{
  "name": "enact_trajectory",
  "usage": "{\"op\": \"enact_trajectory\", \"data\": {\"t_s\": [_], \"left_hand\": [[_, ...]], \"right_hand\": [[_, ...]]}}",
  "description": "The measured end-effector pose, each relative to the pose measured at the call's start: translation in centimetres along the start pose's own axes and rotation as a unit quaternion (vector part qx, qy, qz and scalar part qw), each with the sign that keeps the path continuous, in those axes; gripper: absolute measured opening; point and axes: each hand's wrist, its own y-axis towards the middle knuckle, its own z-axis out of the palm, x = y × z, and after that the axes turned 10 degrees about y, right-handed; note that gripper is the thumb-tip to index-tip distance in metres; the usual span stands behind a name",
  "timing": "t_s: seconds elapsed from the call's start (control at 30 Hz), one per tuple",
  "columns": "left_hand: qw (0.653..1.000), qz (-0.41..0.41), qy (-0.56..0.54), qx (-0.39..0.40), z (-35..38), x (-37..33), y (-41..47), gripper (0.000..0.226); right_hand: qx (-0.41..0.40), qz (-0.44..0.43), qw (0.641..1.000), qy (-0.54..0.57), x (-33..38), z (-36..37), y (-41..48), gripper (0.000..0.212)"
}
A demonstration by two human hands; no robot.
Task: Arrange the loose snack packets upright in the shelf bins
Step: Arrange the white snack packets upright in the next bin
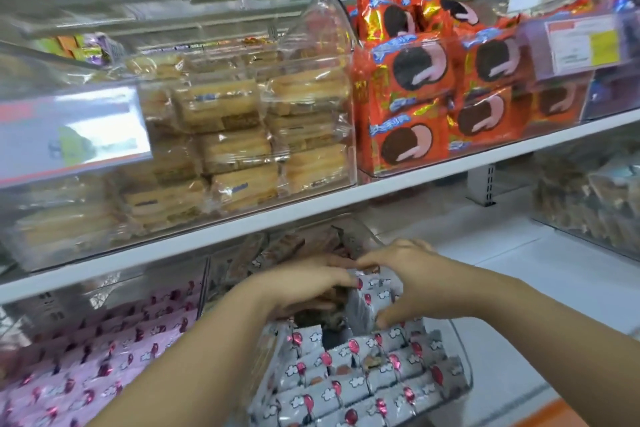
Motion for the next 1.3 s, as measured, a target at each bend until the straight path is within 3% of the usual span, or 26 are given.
{"op": "enact_trajectory", "data": {"t_s": [0.07,0.13,0.23,0.6,0.8,1.0,1.17,1.3], "left_hand": [[0.999,0.021,0.029,0.040,-0.2,-0.1,-0.4,0.070],[0.994,0.024,0.105,0.025,-0.1,-0.4,-0.6,0.086],[0.978,0.028,0.206,-0.018,0.2,-0.3,-0.3,0.076],[0.954,0.025,0.296,-0.039,1.5,-0.5,0.1,0.081],[0.957,0.041,0.271,-0.091,0.0,-1.2,-3.1,0.065],[0.955,0.051,0.212,-0.198,-0.9,1.1,-9.8,0.048],[0.925,0.036,0.284,-0.249,-1.3,2.7,-13.4,0.035],[0.921,0.028,0.292,-0.258,-1.6,3.9,-14.6,0.021]], "right_hand": [[-0.029,-0.004,0.999,0.021,-0.2,-0.5,-0.2,0.064],[-0.069,-0.013,0.997,0.036,-0.6,-0.8,-0.3,0.046],[-0.087,-0.027,0.995,0.029,-1.3,-0.8,-0.5,0.030],[-0.044,0.000,0.996,0.073,-1.8,0.1,-0.6,0.023],[-0.057,0.002,0.998,0.034,-0.6,-0.3,-1.1,0.026],[-0.037,-0.010,0.999,0.035,2.9,0.0,-1.6,0.025],[0.012,-0.034,0.997,0.064,6.9,2.0,-1.4,0.033],[0.049,-0.093,0.994,0.038,9.2,3.7,-1.0,0.049]]}}
